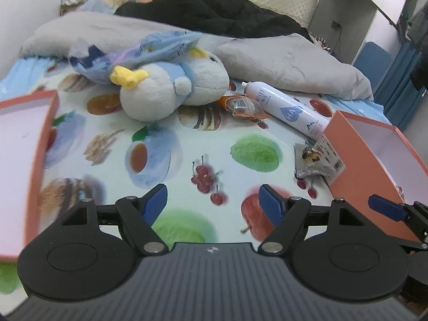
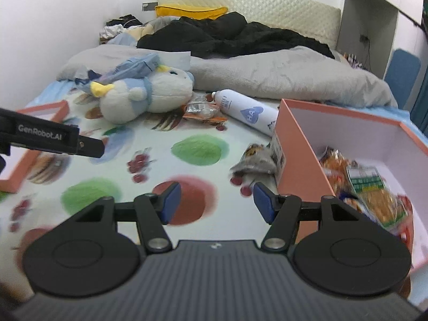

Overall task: Organize snacks
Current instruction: 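Move the left tool to the orange-wrapped packet while the right tool approaches the grey foil packet, then grasp the orange-wrapped packet with the left tool while the right tool grasps the grey foil packet, then lift the orange-wrapped packet with the left tool while the right tool lifts the grey packet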

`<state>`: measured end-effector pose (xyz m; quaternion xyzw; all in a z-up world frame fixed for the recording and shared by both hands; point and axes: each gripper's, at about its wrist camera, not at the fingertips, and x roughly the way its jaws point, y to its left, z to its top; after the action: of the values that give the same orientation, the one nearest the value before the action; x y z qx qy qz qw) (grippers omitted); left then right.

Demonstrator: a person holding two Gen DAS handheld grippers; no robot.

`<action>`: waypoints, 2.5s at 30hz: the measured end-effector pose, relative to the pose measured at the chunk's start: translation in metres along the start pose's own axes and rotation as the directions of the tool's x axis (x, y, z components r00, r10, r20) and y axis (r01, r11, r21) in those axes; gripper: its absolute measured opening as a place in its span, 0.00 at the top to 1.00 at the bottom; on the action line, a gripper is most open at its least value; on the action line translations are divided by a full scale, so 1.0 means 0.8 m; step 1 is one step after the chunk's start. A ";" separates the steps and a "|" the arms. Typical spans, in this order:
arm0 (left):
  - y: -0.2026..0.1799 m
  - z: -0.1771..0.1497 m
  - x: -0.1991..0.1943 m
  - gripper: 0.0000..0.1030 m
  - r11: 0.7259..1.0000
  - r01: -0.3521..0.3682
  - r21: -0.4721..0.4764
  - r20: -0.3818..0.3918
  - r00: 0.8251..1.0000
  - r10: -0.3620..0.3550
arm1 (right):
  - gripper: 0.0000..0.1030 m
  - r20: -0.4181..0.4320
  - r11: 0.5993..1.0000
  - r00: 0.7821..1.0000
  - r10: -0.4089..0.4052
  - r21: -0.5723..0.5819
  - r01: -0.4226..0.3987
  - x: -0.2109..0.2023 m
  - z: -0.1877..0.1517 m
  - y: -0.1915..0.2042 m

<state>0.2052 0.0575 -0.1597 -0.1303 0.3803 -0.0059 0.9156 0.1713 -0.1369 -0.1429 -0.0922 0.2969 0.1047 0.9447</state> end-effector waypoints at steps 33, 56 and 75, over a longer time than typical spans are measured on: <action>-0.010 0.140 0.293 0.23 0.948 0.245 -0.202 0.025 0.969 -0.245 | 0.41 0.055 0.885 0.962 -0.267 -0.382 0.267 0.200 0.017 0.022; -0.027 0.153 0.314 0.41 0.971 0.141 -0.193 0.015 0.990 -0.141 | 0.68 0.040 0.864 0.958 -0.284 -0.423 0.274 0.208 0.011 0.015; -0.006 0.103 0.215 0.43 0.980 0.092 -0.175 -0.051 0.993 -0.102 | 0.83 -0.059 0.939 0.985 -0.161 -0.317 0.134 0.140 0.002 0.007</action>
<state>0.3850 0.0529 -0.2224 -0.2271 0.3999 -0.0215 0.8877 0.2604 -0.1153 -0.2069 -0.2665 0.3086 0.0750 0.9100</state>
